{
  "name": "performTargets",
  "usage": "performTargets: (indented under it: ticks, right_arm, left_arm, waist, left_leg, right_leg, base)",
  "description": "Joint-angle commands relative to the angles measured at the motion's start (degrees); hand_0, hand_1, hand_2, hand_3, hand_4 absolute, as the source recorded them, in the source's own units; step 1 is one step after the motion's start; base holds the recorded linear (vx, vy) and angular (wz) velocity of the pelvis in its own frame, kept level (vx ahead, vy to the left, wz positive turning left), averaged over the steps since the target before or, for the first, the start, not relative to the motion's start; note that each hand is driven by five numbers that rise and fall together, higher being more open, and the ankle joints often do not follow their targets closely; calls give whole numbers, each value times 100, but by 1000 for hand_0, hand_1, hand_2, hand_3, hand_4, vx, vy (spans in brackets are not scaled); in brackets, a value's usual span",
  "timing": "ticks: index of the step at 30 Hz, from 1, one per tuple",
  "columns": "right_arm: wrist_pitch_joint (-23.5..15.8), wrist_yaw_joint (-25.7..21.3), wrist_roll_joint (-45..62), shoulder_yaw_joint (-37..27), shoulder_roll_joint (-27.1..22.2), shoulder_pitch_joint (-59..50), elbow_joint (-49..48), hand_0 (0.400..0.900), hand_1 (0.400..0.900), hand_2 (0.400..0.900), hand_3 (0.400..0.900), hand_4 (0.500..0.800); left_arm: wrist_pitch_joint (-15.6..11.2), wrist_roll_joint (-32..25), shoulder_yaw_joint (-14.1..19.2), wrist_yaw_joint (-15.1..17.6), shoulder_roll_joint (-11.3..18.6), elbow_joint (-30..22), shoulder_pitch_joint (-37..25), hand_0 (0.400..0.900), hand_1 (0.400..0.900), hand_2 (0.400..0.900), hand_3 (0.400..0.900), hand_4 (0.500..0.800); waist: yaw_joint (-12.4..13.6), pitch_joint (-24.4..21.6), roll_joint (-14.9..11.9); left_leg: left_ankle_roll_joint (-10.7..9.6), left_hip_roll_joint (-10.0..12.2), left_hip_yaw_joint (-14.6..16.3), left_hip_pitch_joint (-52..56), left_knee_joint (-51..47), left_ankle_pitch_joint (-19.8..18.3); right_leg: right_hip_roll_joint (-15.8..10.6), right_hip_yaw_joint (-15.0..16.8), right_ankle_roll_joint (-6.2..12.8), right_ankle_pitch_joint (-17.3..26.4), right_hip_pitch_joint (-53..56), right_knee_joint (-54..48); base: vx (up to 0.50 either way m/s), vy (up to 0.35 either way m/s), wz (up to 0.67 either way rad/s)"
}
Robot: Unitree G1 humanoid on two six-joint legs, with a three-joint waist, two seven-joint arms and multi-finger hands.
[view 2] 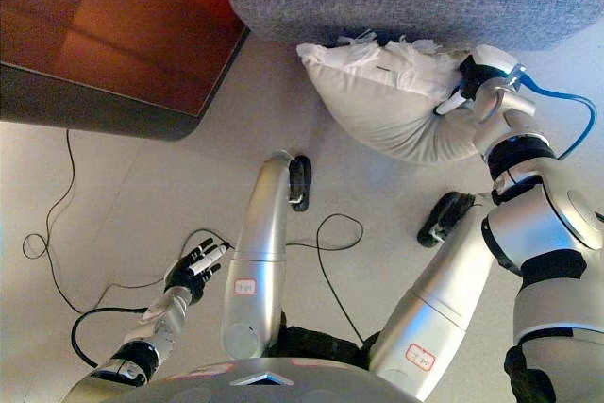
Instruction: Pick up the pillow and put it on the sofa.
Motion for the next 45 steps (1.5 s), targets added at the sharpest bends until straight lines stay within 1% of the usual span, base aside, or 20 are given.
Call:
performTargets:
  ticks: [1, 5, 7, 10, 12, 14, 15, 17, 20, 24, 26, 29, 31, 32, 34, 37, 39, 41, 42, 45]
  right_arm:
    - [-201, -346, 157, -437, -375, -71, -666, 400, 400, 400, 400, 500]
    - [-330, -297, 285, -582, -347, 134, -838, 400, 400, 400, 400, 500]
    - [-357, -269, 312, -662, -328, 278, -957, 400, 400, 400, 400, 500]
    - [-464, -299, 440, -784, -289, 486, -1061, 400, 400, 400, 400, 500]
    - [-582, -276, 566, -886, -291, 694, -1185, 400, 400, 400, 400, 500]
    - [-614, -255, 656, -983, -280, 875, -1306, 400, 400, 400, 400, 500]
    - [-658, -237, 695, -1043, -289, 982, -1386, 400, 400, 400, 400, 500]
    - [-752, -190, 790, -1120, -286, 1202, -1496, 400, 400, 400, 400, 500]
    - [-893, -103, 850, -1270, -259, 1602, -1756, 400, 400, 400, 400, 500]
    - [-1012, 61, 838, -1492, -213, 2170, -2231, 400, 400, 400, 400, 500]
    - [-1067, 171, 832, -1591, -212, 2402, -2407, 400, 400, 400, 400, 500]
    - [-1073, 340, 763, -1703, -240, 2645, -2679, 400, 400, 400, 400, 500]
    - [-1133, 445, 765, -1753, -313, 2699, -2820, 400, 400, 400, 400, 500]
    - [-1093, 541, 789, -1777, -357, 2698, -2920, 400, 400, 400, 400, 500]
    - [-1216, 742, 905, -1844, -464, 2637, -3016, 400, 400, 400, 400, 500]
    - [-1379, 1070, 1065, -1829, -591, 2422, -3155, 400, 400, 400, 400, 500]
    - [-1361, 1215, 1324, -1760, -671, 2223, -3251, 400, 400, 400, 400, 500]
    - [-1312, 1278, 1618, -1728, -714, 2101, -3387, 400, 400, 400, 400, 500]
    - [-1273, 1321, 1810, -1720, -713, 2035, -3439, 400, 400, 400, 400, 500]
    - [-1394, 1463, 1962, -1675, -690, 1732, -3216, 400, 400, 400, 400, 500]
  left_arm:
    - [-211, 18, 198, 77, 509, 127, 375, 900, 900, 900, 900, 800]
    - [-222, 112, 191, 63, 485, 163, 333, 900, 900, 900, 900, 800]
    - [-136, 162, 151, 81, 480, 136, 277, 900, 900, 900, 900, 800]
    - [-123, 251, 88, 91, 476, 136, 204, 900, 900, 900, 900, 800]
    - [-85, 359, 40, 63, 491, 167, 155, 900, 900, 900, 900, 800]
    - [-36, 486, 38, 53, 499, 201, 139, 900, 900, 900, 900, 800]
    - [-24, 553, 41, 43, 497, 233, 131, 900, 900, 900, 900, 800]
    - [12, 688, 63, 25, 496, 307, 119, 900, 900, 900, 900, 800]
    - [92, 823, 64, 51, 482, 394, 76, 900, 900, 900, 900, 800]
    - [324, 974, 107, 159, 449, 463, 14, 900, 900, 900, 900, 800]
    - [436, 1048, 126, 194, 413, 529, 20, 900, 900, 900, 900, 800]
    - [531, 1218, 211, 283, 329, 764, 55, 900, 900, 900, 900, 800]
    - [659, 1366, 296, 315, 286, 921, 70, 900, 900, 900, 900, 800]
    - [719, 1417, 342, 325, 292, 975, 94, 900, 900, 900, 900, 800]
    - [872, 1635, 457, 341, 318, 1084, 137, 900, 900, 900, 900, 800]
    - [971, 1742, 552, 318, 357, 1202, 177, 900, 900, 900, 900, 800]
    - [1030, 1856, 563, 289, 428, 1207, 183, 900, 900, 900, 900, 800]
    - [1115, 1893, 541, 283, 511, 1174, 203, 900, 900, 900, 900, 800]
    - [1135, 1904, 519, 297, 537, 1171, 217, 900, 900, 900, 900, 800]
    - [1107, 2114, 558, 249, 567, 1251, 224, 900, 900, 900, 900, 800]
  waist:
    - [-8, 139, 67]
    - [-40, 73, -30]
    - [-39, 2, -93]
    - [-18, -66, -182]
    - [5, -144, -288]
    - [31, -232, -380]
    - [32, -308, -442]
    - [35, -412, -537]
    - [1, -577, -691]
    - [-81, -861, -910]
    - [-120, -1020, -985]
    - [-179, -1252, -1090]
    - [-203, -1410, -1153]
    - [-206, -1484, -1178]
    - [-195, -1657, -1237]
    - [-158, -1825, -1296]
    - [-153, -1911, -1311]
    - [-176, -1985, -1310]
    - [-214, -2031, -1321]
    - [-214, -2137, -1401]
  left_leg:
    - [156, 390, -44, 961, -185, -170]
    - [114, 465, 105, 1480, -883, 62]
    - [92, 493, 200, 1847, -1459, 250]
    - [59, 511, 297, 2385, -2301, 519]
    - [21, 517, 379, 2857, -2980, 767]
    - [-2, 503, 485, 3292, -3474, 921]
    - [17, 475, 546, 3484, -3818, 1164]
    - [9, 445, 623, 3888, -4139, 1242]
    - [-3, 474, 715, 4428, -4532, 1334]
    - [34, 433, 850, 5192, -5070, 1398]
    - [50, 367, 876, 5494, -5325, 1442]
    - [79, 287, 963, 5926, -5668, 1483]
    - [115, 196, 1038, 6199, -5907, 1486]
    - [133, 161, 1056, 6312, -5988, 1484]
    - [195, 34, 1064, 6481, -6097, 1424]
    - [317, -181, 1047, 6661, -6253, 1343]
    - [400, -288, 1047, 6792, -6419, 1354]
    - [453, -324, 1057, 6912, -6615, 1414]
    - [465, -344, 1053, 6982, -6752, 1458]
    - [409, -360, 1099, 7172, -7054, 1503]
  right_leg:
    - [-76, 523, 30, -18, 931, -409]
    - [-86, 331, 147, 292, 1345, -1035]
    - [-122, 180, 208, 496, 1660, -1525]
    - [-202, -17, 277, 771, 2113, -2167]
    - [-267, -227, 322, 998, 2577, -2720]
    - [-335, -455, 352, 1167, 3024, -3179]
    - [-358, -601, 313, 1409, 3242, -3543]
    - [-424, -802, 328, 1534, 3690, -3941]
    - [-487, -1047, 347, 1712, 4310, -4466]
    - [-472, -1361, 388, 1933, 5253, -5276]
    - [-398, -1465, 404, 2070, 5667, -5727]
    - [-310, -1566, 412, 2235, 6214, -6295]
    - [-292, -1620, 437, 2398, 6524, -6669]
    - [-275, -1633, 451, 2460, 6653, -6779]
    - [-268, -1616, 473, 2581, 6857, -7009]
    - [-347, -1569, 514, 2862, 6981, -7087]
    - [-334, -1491, 516, 3005, 6944, -6914]
    - [-168, -1441, 497, 3000, 6941, -6861]
    - [-6, -1387, 486, 2978, 6935, -6994]
    - [250, -1504, 510, 3051, 6935, -7644]
  base:
    - [48, -14, 2]
    - [54, 7, -3]
    - [77, 3, -4]
    - [82, -7, -2]
    - [109, -14, -2]
    - [93, -5, -2]
    - [81, 15, -5]
    - [108, 19, -9]
    - [148, 9, -15]
    - [174, 18, -13]
    - [173, 51, -9]
    - [178, 88, -6]
    - [187, 110, -8]
    - [206, 116, -8]
    - [209, 123, -9]
    - [168, 122, -13]
    - [149, 87, 1]
    - [165, 6, 10]
    - [203, -65, 19]
    - [238, -177, 14]
